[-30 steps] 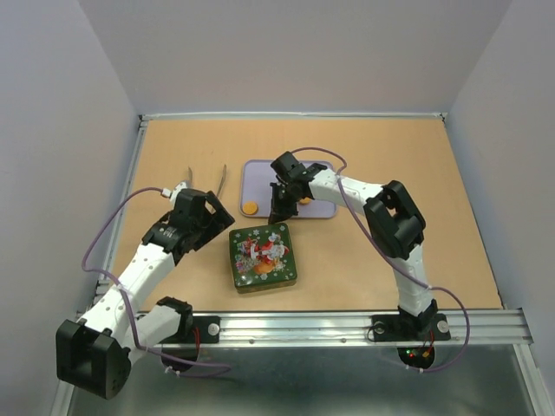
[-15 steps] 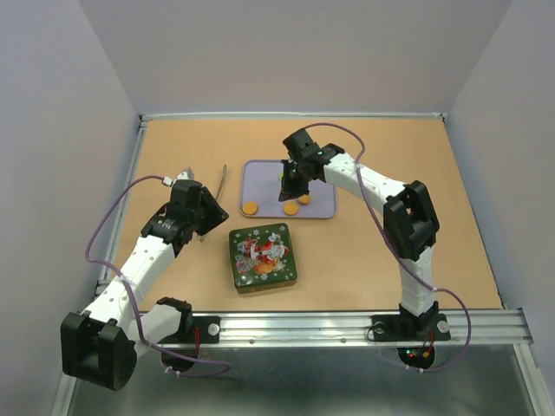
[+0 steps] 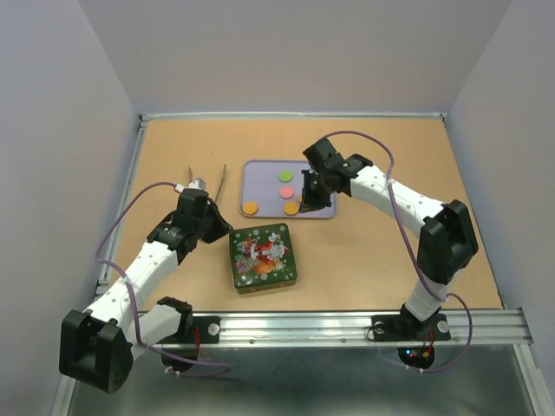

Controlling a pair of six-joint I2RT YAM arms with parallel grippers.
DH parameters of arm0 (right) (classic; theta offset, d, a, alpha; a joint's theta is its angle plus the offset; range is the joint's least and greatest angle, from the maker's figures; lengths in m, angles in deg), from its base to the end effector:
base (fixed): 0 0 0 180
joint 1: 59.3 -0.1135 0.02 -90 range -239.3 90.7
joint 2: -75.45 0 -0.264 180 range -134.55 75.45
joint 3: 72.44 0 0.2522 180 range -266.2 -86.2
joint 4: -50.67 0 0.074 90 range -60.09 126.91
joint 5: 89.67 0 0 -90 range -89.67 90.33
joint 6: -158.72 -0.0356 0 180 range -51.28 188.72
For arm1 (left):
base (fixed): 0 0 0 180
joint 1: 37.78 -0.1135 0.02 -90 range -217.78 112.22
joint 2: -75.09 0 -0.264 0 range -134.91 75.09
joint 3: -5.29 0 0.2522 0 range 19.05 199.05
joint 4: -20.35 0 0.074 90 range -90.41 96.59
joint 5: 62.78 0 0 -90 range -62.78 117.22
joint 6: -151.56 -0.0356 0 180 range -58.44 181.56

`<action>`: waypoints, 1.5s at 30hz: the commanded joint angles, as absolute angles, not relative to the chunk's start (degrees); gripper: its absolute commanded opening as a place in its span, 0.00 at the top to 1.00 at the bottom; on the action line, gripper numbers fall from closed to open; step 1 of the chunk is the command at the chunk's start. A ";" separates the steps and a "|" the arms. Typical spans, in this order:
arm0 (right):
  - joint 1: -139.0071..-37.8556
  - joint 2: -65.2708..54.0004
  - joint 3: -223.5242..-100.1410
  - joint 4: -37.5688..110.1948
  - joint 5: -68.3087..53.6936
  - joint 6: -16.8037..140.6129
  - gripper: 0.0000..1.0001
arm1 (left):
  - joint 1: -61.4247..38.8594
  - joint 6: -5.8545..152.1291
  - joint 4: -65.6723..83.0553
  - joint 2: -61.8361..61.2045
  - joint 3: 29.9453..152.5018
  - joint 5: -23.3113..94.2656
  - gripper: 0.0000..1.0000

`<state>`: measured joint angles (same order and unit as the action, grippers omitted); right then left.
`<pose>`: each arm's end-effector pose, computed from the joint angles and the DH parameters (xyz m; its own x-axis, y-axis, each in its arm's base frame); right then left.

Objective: Pack the cookies

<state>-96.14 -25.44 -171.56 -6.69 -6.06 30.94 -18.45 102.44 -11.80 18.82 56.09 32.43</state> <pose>0.3002 0.2299 0.2711 -0.9360 0.0595 -0.3470 -0.0862 0.9168 0.3898 0.1982 -0.0729 0.2422 -0.6957 -0.4467 -0.5626 -0.0764 0.8248 -0.5603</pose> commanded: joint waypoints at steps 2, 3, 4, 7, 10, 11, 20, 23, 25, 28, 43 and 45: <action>-96.40 -21.06 -166.45 -6.95 -3.18 29.96 1.00 | -15.99 101.72 -8.62 18.23 55.79 32.40 1.00; -96.48 -20.54 -165.92 -6.86 -3.10 29.70 0.99 | -15.72 101.90 -8.53 18.14 55.88 32.23 1.00; -96.40 -20.27 -165.05 -6.77 -3.09 29.52 0.99 | -15.46 101.99 -8.53 17.88 55.88 31.88 1.00; -96.40 -19.57 -164.07 -6.60 -3.01 29.17 1.00 | -15.11 102.16 -8.53 17.17 55.44 31.17 1.00; -96.39 -19.13 -163.54 -6.51 -2.92 29.08 1.00 | -15.02 102.60 -8.79 16.30 54.66 29.95 1.00; -96.39 -19.04 -163.37 -6.51 -2.83 29.08 0.99 | -15.02 102.69 -8.79 15.86 54.30 29.77 1.00; -96.39 -18.51 -162.49 -6.60 -2.66 28.64 1.00 | -14.75 103.31 -8.26 10.75 52.45 28.98 1.00; -96.40 -18.51 -162.49 -6.60 -2.74 28.47 1.00 | -14.75 103.22 -8.35 11.63 52.98 28.53 1.00; -96.40 -18.33 -162.58 -6.60 -2.66 28.47 1.00 | -14.75 103.22 -8.79 12.16 54.64 28.45 1.00; -96.39 -18.07 -162.93 -6.60 -2.39 28.38 0.99 | -14.75 103.22 -10.80 13.65 58.76 28.19 1.00; -96.40 -10.61 -165.04 -6.69 2.18 30.14 0.31 | -16.69 91.80 -14.94 19.89 73.01 19.22 0.24; -96.39 -8.16 -164.25 -6.69 2.35 30.14 0.27 | -17.39 90.22 -15.03 20.33 73.89 18.26 0.13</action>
